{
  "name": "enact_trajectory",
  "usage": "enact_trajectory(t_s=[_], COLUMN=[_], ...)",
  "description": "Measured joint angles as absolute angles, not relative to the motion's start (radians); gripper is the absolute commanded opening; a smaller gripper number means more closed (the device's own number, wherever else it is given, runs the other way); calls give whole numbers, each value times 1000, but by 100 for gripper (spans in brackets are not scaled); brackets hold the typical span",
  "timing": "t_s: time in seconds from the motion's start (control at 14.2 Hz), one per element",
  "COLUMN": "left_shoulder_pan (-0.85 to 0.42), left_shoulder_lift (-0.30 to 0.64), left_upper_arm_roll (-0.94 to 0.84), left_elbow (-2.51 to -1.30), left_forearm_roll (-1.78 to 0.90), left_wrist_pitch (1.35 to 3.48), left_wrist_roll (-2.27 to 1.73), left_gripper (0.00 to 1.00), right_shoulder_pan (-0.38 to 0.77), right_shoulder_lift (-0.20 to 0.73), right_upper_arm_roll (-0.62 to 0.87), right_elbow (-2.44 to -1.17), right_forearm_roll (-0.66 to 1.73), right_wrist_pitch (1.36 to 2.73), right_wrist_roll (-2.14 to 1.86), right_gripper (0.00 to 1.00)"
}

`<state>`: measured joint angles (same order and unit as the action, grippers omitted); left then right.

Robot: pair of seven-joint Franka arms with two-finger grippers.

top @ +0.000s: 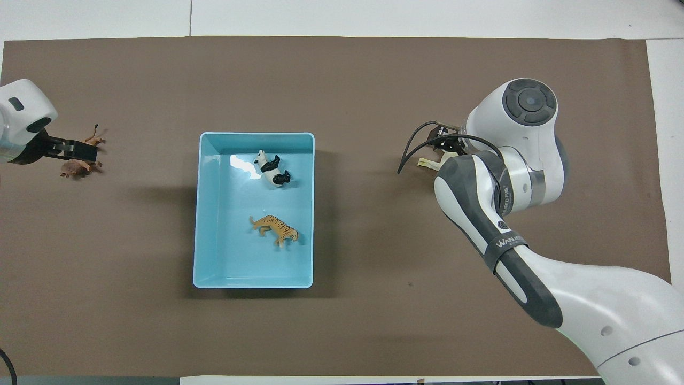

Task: Put all toys into storage box
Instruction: 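Move the right gripper to the llama while the left gripper reaches the horse, then grasp the llama with the right gripper while the left gripper grasps the horse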

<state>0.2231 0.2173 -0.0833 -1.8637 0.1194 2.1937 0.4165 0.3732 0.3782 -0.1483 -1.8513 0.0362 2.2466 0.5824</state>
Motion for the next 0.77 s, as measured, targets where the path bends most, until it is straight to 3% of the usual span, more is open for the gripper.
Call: enact_trajectory(t_s=[0.35, 0.42, 0.49, 0.77], left_shoulder_pan=[294, 309, 320, 322], left_shoulder_lift=[375, 390, 399, 418], left_upper_arm_roll=[-84, -84, -84, -91], left_elbow=[-1856, -1851, -1850, -1857], left_forearm_roll=[119, 119, 119, 119], left_wrist_pitch=[2386, 2407, 2420, 2440], left_wrist_roll=[465, 466, 467, 459], left_gripper=[100, 100, 100, 100], right_shoulder_pan=[373, 373, 373, 374], right_shoulder_lift=[409, 417, 423, 427], right_upper_arm_roll=[-148, -148, -148, -147], right_elbow=[-1884, -1886, -1887, -1884], right_forearm_roll=[36, 36, 36, 36], right_wrist_pitch=[2323, 2332, 2338, 2340], right_wrist_roll=[579, 579, 579, 579], right_gripper=[100, 75, 1, 0])
